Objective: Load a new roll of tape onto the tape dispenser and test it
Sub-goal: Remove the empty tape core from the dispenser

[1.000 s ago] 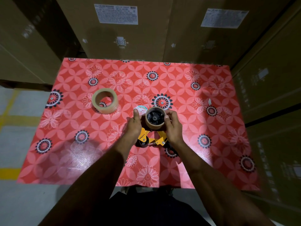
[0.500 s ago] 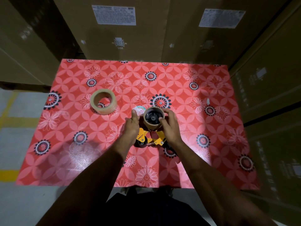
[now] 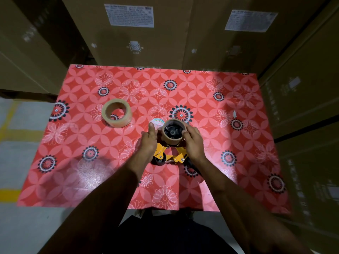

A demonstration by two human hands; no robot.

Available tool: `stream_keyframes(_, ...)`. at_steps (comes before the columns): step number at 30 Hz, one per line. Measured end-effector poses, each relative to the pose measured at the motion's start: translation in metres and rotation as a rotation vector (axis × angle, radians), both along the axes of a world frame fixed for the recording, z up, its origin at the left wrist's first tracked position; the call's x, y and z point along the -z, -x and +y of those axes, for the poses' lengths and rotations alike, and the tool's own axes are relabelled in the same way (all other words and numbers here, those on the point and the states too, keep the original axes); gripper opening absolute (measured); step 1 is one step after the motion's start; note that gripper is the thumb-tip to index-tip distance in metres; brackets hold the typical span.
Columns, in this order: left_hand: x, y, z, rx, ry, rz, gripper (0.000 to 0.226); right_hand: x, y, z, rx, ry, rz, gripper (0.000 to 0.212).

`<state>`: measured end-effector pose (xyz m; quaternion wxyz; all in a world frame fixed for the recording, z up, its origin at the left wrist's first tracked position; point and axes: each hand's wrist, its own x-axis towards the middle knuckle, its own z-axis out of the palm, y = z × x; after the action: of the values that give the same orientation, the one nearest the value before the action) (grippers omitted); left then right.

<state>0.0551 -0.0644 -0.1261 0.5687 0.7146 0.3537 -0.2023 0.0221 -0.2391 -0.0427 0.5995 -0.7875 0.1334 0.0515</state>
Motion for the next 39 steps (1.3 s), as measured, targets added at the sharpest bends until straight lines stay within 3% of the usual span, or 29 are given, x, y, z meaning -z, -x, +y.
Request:
stream_keyframes(4, -0.033, 0.006, -0.007, 0.005, -0.012, -0.028, 0.143, 0.006, 0.004, -0.001, 0.032, 0.040, -0.030, 0.041)
stream_keyframes(7, -0.005, 0.004, -0.002, 0.008, -0.035, -0.035, 0.141, 0.004, 0.001, 0.000, -0.001, 0.033, -0.036, 0.034)
stream_keyframes(10, 0.015, 0.002, 0.003, 0.011, -0.083, -0.030, 0.134, 0.005, 0.001, 0.001, -0.024, 0.015, -0.046, 0.043)
stream_keyframes(12, -0.003, 0.007, -0.002, 0.010, -0.094, -0.069, 0.130, 0.008, 0.000, 0.001, -0.019, 0.033, -0.050, 0.048)
stream_keyframes(15, -0.009, 0.007, -0.005, 0.012, -0.074, -0.054, 0.138, 0.011, 0.000, 0.001, -0.011, 0.065, -0.074, 0.050)
stream_keyframes(23, -0.001, 0.006, -0.004, 0.009, -0.103, -0.029, 0.142, 0.012, -0.003, -0.001, -0.011, 0.013, -0.020, 0.030)
stream_keyframes(28, -0.028, 0.010, -0.010, 0.015, -0.077, -0.046, 0.116, 0.020, -0.004, -0.001, 0.039, 0.108, -0.081, 0.041)
stream_keyframes(31, -0.046, 0.015, -0.013, -0.016, -0.046, -0.047, 0.121, 0.021, -0.005, -0.001, 0.046, 0.091, -0.052, 0.025)
stream_keyframes(34, -0.080, 0.019, -0.018, -0.068, 0.020, -0.072, 0.092, 0.018, -0.005, -0.001, -0.006, 0.043, -0.026, 0.029)
stream_keyframes(39, -0.072, 0.018, -0.017, 0.008, -0.039, -0.056, 0.111, 0.015, -0.007, 0.002, 0.025, 0.030, -0.036, 0.033)
